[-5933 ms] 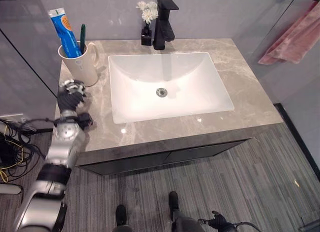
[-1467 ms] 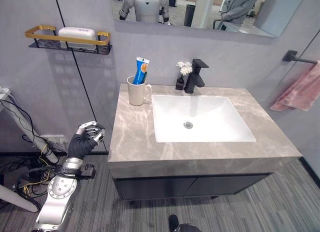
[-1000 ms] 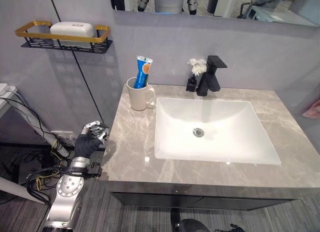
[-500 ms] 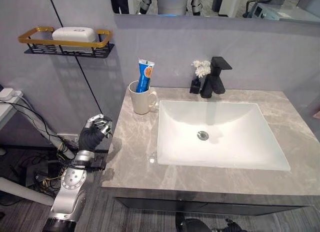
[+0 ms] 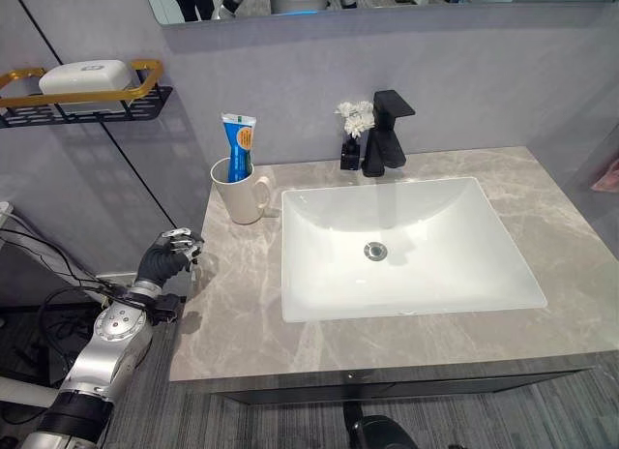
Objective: Put brush and paste in cup on sink, flatten towel.
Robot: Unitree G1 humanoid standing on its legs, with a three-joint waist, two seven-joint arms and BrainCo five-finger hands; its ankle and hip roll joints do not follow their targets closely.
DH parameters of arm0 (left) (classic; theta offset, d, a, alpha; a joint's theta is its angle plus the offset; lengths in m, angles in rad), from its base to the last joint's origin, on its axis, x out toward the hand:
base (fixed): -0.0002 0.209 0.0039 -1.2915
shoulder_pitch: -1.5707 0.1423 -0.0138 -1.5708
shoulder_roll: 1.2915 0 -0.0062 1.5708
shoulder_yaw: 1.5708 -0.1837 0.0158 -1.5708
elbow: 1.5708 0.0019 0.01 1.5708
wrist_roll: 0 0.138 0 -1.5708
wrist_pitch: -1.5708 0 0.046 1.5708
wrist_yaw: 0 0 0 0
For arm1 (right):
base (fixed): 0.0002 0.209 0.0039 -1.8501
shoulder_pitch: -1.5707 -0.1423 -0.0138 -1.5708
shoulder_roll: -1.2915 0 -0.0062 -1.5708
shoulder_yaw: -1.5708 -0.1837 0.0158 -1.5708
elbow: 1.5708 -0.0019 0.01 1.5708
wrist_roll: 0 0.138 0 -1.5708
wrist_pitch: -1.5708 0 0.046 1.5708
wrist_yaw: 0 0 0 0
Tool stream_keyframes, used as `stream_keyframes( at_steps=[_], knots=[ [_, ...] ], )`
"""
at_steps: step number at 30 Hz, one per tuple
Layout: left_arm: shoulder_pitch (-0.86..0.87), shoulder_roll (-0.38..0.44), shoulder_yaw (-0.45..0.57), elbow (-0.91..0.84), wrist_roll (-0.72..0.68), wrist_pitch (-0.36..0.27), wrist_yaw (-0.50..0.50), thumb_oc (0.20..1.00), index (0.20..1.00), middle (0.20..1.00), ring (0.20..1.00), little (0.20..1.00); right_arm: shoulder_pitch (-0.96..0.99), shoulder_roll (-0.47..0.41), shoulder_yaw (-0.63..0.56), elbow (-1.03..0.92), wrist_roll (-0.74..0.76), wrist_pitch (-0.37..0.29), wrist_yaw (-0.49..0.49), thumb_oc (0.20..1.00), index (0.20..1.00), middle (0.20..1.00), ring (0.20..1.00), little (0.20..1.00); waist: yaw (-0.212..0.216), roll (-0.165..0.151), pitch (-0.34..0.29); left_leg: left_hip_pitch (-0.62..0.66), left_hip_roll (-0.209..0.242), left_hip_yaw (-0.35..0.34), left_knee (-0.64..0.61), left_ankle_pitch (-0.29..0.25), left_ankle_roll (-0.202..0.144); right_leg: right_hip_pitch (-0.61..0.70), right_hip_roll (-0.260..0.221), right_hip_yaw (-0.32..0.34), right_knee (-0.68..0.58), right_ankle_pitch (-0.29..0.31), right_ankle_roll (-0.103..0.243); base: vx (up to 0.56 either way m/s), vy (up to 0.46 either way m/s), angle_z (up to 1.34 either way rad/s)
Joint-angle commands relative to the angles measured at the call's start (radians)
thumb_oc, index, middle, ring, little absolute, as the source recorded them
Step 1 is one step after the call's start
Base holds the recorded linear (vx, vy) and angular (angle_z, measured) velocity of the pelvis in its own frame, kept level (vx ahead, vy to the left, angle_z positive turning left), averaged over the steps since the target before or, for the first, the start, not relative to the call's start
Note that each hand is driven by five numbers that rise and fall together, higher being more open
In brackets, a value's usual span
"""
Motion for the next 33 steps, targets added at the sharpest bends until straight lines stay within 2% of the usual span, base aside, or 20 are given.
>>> stream_keyframes(
  at_steps=[1,10,15,22,33],
  knots=[
    [-0.03,0.056,0.057,-0.053,0.041,-0.03,0.016,0.2,0.2,0.2,0.2,0.2,0.018,0.025,0.028,0.017,-0.009,-0.002,0.013,1.0,1.0,1.0,1.0,1.0,0.014,-0.047,-0.005,0.118,-0.107,0.021,-0.012,-0.027,0.041,-0.057,-0.056,0.027,-0.122,0.22,0.078,0.0,0.0,0.0],
    [-0.044,0.07,0.026,-0.024,0.041,-0.018,0.007,0.2,0.2,0.2,0.2,0.2,0.017,0.026,0.029,0.039,-0.018,0.008,0.014,1.0,1.0,1.0,1.0,1.0,0.002,-0.026,0.005,0.108,-0.109,0.033,-0.012,-0.025,0.039,-0.087,-0.052,0.028,-0.104,0.219,0.076,-0.01,-0.005,-0.06],
    [-0.023,0.056,0.037,-0.032,0.019,-0.028,0.025,0.2,0.2,0.2,0.2,0.2,0.02,0.025,-0.011,-0.019,0.074,-0.018,0.0,1.0,1.0,1.0,1.0,1.0,-0.021,-0.01,0.024,0.08,-0.112,0.055,-0.012,-0.014,0.037,-0.139,-0.039,0.048,-0.089,0.226,0.076,-0.05,0.013,-0.1],
    [-0.102,0.042,-0.019,0.022,0.03,-0.024,0.038,0.2,0.2,0.2,0.2,0.2,0.013,0.023,0.03,-0.026,0.039,-0.02,-0.002,1.0,1.0,1.0,1.0,1.0,-0.026,-0.016,0.038,0.054,-0.106,0.061,-0.012,-0.012,0.034,-0.168,-0.043,0.041,-0.083,0.227,0.077,-0.02,-0.002,-0.08],
    [-0.237,-0.022,-0.08,0.117,0.054,-0.013,0.082,0.2,0.2,0.2,0.2,0.2,0.002,0.019,0.001,-0.009,0.079,-0.017,-0.021,1.0,1.0,1.0,1.0,1.0,-0.043,-0.018,0.051,0.037,-0.092,0.071,-0.012,-0.016,0.022,-0.201,-0.045,0.025,-0.07,0.221,0.076,0.0,0.0,0.01]
  ],
)
